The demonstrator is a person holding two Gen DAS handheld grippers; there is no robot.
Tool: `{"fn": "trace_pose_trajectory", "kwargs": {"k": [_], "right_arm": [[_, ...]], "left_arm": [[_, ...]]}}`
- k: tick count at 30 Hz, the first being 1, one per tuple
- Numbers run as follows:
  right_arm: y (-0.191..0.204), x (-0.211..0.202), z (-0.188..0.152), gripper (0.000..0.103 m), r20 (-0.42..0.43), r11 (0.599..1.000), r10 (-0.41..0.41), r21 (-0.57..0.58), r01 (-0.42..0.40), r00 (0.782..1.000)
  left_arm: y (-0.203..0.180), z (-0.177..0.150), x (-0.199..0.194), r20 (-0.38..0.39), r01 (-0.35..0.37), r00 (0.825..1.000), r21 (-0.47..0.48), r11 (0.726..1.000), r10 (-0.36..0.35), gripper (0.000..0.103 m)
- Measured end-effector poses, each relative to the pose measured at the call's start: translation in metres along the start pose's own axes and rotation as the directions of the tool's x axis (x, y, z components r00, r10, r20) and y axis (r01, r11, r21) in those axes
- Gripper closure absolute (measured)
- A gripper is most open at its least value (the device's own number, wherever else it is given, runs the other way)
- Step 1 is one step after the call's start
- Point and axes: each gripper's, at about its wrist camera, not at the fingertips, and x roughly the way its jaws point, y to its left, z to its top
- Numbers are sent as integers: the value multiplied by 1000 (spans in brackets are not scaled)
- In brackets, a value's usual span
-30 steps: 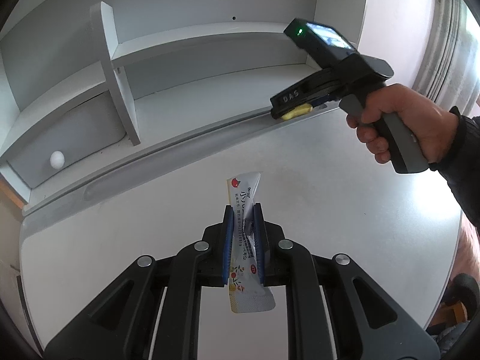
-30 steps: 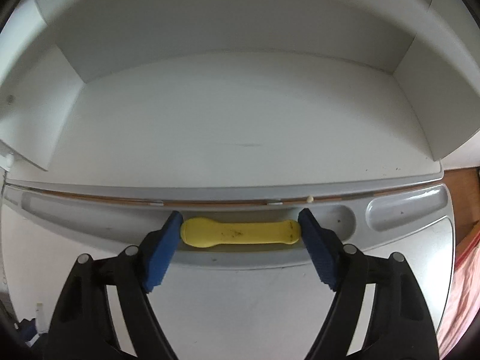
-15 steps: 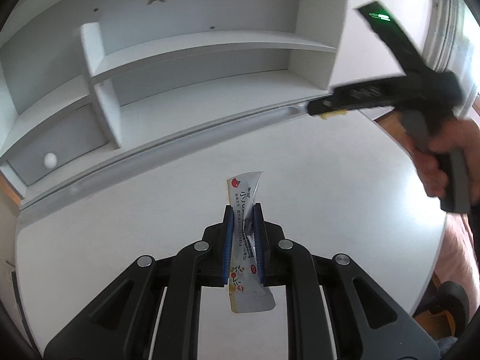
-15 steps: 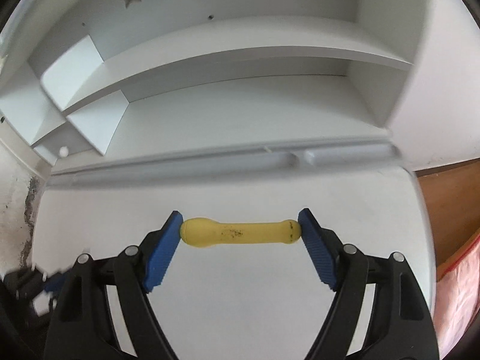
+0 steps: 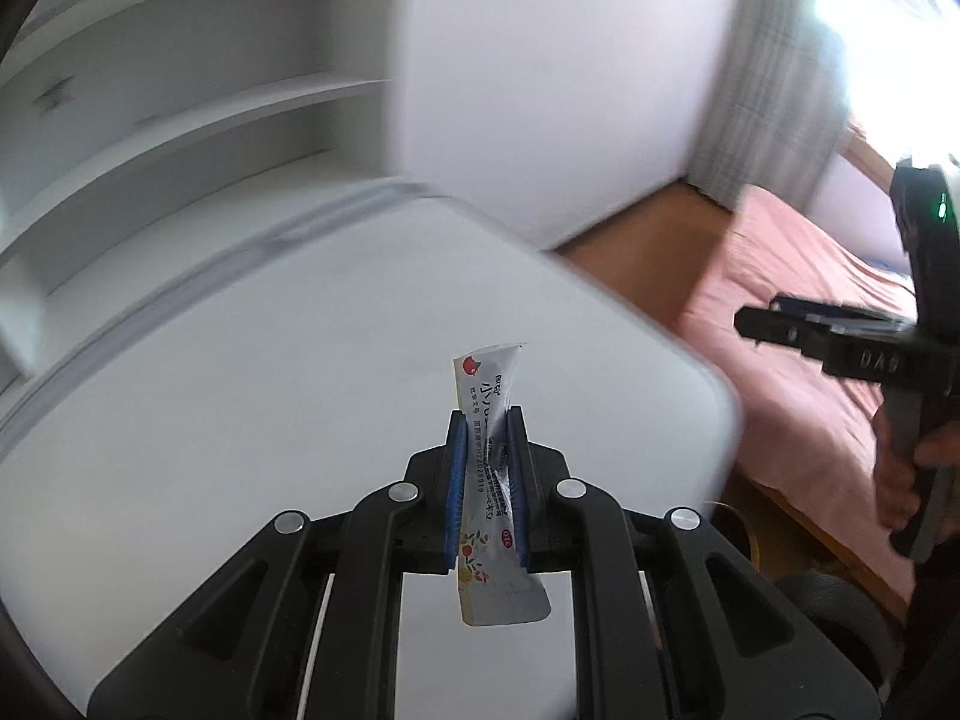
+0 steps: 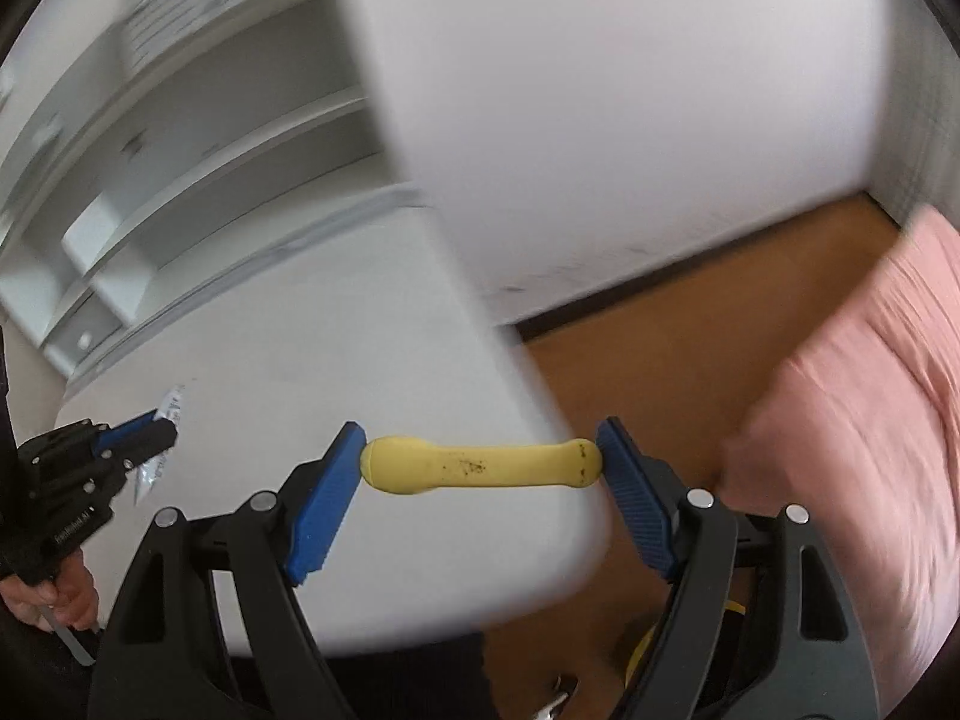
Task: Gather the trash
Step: 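Carry the snack wrapper and yellow handle over the black bin, then open both grippers over the bin to drop wrapper and handle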
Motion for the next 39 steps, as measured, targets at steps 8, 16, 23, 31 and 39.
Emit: {"fn": "trace_pose_trajectory", "kwargs": {"k": [8,16,23,31,39], "right_arm": [[-174,-65,-112,26,-2,934,-168,321,160,986],[-280,-60,-210,26,-169,823,-202,505,261,965],[-312,-20,-253,26,-245,781,-125,573,247,962],[-330,-12,-270,14,-240,754,-82,619,218,967],[-334,-20,-267,13,-198,740,-80,645,191,977]], "left_arm": [[-168,-5,60,-75,248,968,210,946,-238,91],[-278,-41,121,-226,382,920,327,864,-321,91],[-317,-62,162,-325,410,896,341,846,-303,91],[-338,-72,187,-385,418,880,346,840,-279,91],[-355,-82,197,-427,445,860,360,820,-279,91]]}}
